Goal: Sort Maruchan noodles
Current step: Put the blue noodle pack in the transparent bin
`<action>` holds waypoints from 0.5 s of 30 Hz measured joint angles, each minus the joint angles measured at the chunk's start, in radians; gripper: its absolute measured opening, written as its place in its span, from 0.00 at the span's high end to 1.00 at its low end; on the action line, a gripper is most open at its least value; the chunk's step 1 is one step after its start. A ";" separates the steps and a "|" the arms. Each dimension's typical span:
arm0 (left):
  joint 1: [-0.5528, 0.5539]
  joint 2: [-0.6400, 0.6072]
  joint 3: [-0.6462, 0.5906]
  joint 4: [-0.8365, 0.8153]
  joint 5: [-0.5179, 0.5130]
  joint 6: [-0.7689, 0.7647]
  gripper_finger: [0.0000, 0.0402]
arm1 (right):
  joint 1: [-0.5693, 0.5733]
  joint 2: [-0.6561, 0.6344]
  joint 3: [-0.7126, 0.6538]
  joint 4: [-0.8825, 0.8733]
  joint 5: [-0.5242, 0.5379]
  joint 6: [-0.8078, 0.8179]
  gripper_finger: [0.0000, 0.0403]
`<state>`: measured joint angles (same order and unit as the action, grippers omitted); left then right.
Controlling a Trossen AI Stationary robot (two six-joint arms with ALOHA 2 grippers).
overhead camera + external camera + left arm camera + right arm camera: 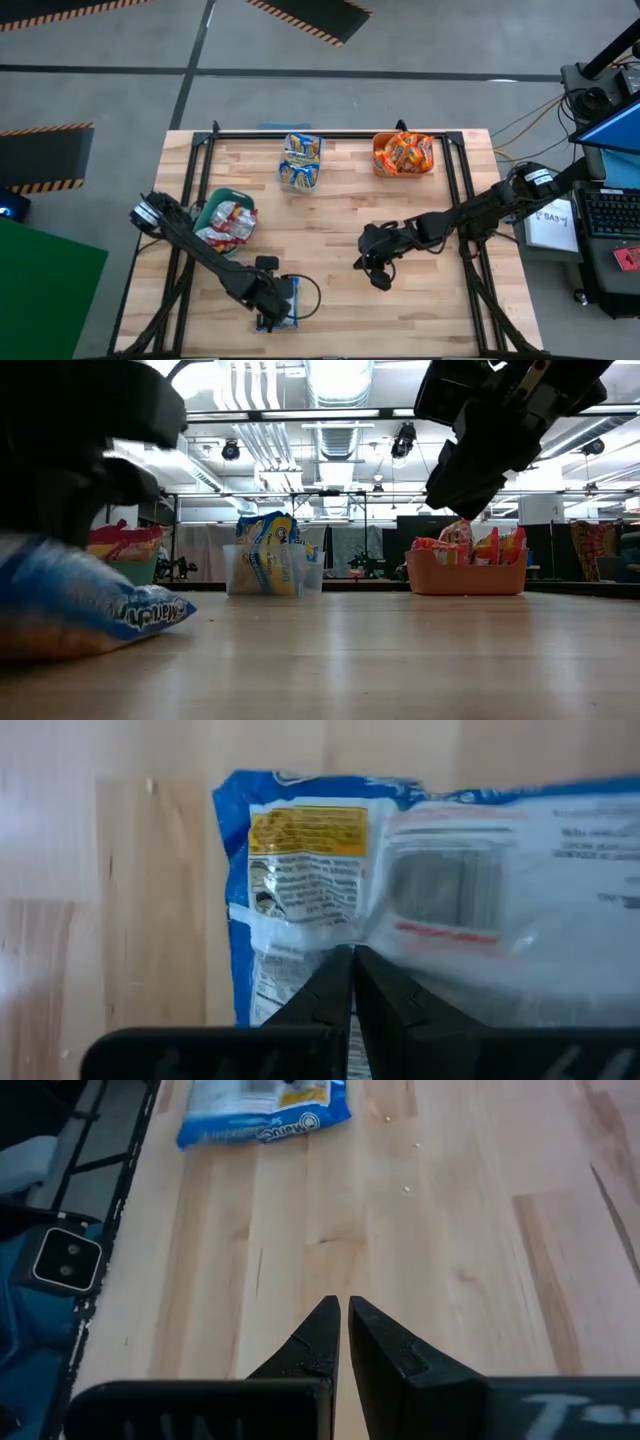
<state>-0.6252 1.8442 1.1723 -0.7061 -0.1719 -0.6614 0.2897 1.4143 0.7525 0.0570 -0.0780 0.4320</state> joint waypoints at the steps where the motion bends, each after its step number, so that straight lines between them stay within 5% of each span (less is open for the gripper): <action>1: 0.003 0.009 -0.005 -0.001 -0.004 -0.001 1.00 | 0.000 0.000 0.000 0.000 0.000 -0.003 0.96; 3: 0.011 0.019 -0.008 -0.009 -0.071 -0.002 1.00 | -0.002 0.000 0.000 0.000 0.001 -0.011 0.96; 7: 0.059 0.016 -0.005 -0.033 -0.423 0.004 1.00 | -0.002 0.000 0.000 0.004 0.024 -0.032 0.96; 11: 0.092 -0.034 0.043 -0.035 -0.658 0.074 1.00 | -0.002 0.000 0.000 0.008 0.080 -0.032 0.96; 15: 0.090 -0.086 0.076 -0.034 -0.611 0.231 1.00 | -0.002 0.000 0.000 0.008 0.146 -0.055 0.96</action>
<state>-0.5355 1.7580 1.2478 -0.7402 -0.7831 -0.4299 0.2878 1.4143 0.7525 0.0650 0.0675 0.3772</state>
